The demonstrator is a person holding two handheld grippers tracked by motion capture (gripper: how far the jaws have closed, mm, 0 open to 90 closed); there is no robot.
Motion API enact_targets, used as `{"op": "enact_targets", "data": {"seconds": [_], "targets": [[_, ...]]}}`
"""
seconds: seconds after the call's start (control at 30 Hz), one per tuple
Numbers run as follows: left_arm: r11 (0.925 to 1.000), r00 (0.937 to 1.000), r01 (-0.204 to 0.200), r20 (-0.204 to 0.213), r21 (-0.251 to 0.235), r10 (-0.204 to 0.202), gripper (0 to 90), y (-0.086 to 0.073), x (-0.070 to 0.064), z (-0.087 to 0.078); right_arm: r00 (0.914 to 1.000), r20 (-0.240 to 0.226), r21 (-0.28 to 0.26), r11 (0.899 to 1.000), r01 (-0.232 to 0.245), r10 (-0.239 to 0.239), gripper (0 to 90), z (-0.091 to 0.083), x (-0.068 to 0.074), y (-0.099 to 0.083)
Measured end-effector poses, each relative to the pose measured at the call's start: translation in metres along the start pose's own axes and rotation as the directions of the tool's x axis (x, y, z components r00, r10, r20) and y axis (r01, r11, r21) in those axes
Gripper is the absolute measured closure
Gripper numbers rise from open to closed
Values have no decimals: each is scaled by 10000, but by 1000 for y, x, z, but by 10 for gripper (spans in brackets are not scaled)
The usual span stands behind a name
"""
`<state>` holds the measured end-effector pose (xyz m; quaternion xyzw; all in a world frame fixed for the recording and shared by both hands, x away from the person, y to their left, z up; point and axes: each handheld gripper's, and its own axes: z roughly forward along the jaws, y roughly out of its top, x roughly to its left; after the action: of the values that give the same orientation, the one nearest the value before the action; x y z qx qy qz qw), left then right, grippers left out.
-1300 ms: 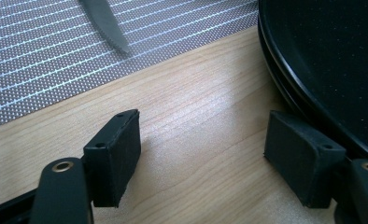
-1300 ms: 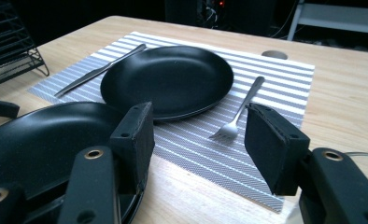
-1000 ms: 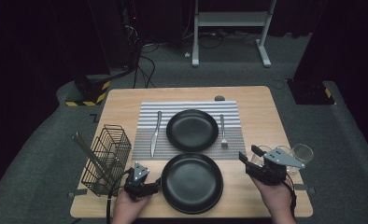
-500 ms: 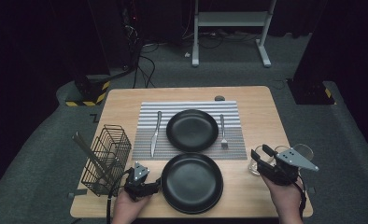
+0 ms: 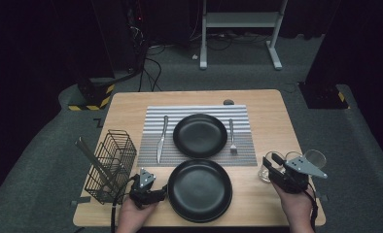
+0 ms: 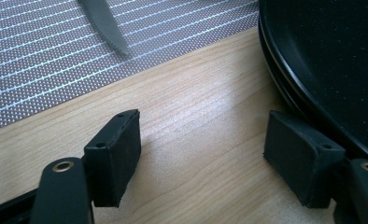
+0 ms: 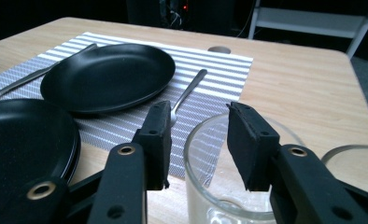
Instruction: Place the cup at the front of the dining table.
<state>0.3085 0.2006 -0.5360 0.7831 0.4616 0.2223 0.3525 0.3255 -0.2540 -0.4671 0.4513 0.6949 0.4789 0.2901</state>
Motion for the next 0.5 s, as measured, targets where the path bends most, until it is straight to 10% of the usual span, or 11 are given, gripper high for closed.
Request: {"op": "enact_targets", "data": {"seconds": [0.5], "targets": [[10000, 10000, -8, 17, -10, 8, 277, 0, 0, 0, 9998, 152, 28, 9999, 129, -129, 720, 4, 1, -8]]}}
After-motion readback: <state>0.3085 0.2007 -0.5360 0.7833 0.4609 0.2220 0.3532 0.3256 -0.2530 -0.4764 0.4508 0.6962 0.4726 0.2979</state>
